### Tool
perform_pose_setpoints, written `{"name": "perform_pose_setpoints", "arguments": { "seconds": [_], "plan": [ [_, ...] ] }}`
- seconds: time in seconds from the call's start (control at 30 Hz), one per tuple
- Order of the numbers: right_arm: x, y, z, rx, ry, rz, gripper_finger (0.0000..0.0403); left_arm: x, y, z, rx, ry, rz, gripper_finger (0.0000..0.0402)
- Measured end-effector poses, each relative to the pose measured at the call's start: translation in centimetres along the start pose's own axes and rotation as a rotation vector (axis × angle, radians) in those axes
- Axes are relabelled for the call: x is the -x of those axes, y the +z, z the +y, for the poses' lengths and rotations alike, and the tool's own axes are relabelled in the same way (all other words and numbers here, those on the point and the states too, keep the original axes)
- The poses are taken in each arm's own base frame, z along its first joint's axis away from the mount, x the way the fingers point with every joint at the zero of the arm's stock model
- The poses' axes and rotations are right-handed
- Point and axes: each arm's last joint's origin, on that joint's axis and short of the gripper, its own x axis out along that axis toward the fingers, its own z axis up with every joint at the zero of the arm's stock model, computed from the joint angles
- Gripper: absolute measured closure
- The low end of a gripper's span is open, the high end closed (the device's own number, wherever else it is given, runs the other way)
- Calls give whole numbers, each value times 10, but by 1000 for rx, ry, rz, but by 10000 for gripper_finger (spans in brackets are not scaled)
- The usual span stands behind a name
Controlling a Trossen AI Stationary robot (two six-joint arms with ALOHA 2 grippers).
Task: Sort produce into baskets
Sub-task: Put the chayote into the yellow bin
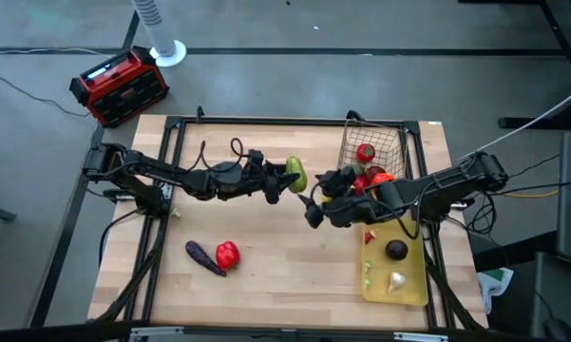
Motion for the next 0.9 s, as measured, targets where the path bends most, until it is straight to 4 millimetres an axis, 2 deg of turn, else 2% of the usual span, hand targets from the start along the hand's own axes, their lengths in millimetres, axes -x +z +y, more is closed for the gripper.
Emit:
{"name": "perform_pose_setpoints", "arguments": {
  "seconds": [0.33, 0.57, 0.9],
  "plan": [
    [0, 7, 3, -58, -6, -82, 49, 0, 1, -1, 19, -9, -10, 132],
    [0, 7, 3, -27, -16, -88, 50, 0, 2, -2, 71, -16, -24, 132],
    [-22, 1, 19, 78, -33, -142, 50, 1, 0, -3, 94, -7, -26, 132]
  ]
}}
